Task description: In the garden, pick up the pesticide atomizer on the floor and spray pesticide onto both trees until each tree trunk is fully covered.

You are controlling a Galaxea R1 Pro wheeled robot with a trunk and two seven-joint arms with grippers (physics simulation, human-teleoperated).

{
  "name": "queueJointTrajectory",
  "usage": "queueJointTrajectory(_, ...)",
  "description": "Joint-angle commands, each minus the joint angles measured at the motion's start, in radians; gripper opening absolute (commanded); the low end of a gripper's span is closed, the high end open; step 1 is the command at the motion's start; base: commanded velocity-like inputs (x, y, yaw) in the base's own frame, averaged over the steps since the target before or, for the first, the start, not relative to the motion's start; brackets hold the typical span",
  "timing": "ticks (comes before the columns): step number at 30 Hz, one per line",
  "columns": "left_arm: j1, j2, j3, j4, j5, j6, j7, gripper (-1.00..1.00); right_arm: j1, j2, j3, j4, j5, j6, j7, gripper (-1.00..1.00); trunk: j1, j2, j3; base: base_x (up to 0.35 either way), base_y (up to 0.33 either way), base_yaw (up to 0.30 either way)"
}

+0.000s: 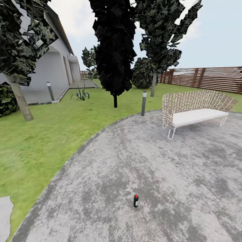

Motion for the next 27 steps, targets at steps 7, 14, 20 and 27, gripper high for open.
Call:
queueJointTrajectory(7,0.000,0.000,0.000,0.000,0.000,0.000,0.000,1.00,0.000,0.000,0.000,0.000,-0.001,0.000,-0.001,1.00,0.000,0.000,-0.007,0.000,0.228,-0.262)
queueJointTrajectory(14,0.000,0.000,0.000,0.000,0.000,0.000,0.000,1.00,0.000,0.000,0.000,0.000,0.000,0.000,0.000,1.00,0.000,0.000,-0.014,0.000,0.023,-0.262)
queueJointTrajectory(20,0.000,0.000,0.000,0.000,0.000,0.000,0.000,1.00,0.000,0.000,0.000,0.000,0.000,0.000,0.000,1.00,0.000,0.000,-0.019,0.000,0.001,-0.262)
queueJointTrajectory(27,0.000,0.000,0.000,0.000,0.000,0.000,0.000,1.00,0.000,0.000,0.000,0.000,0.000,0.000,0.000,1.00,0.000,0.000,-0.026,0.000,0.000,-0.261)
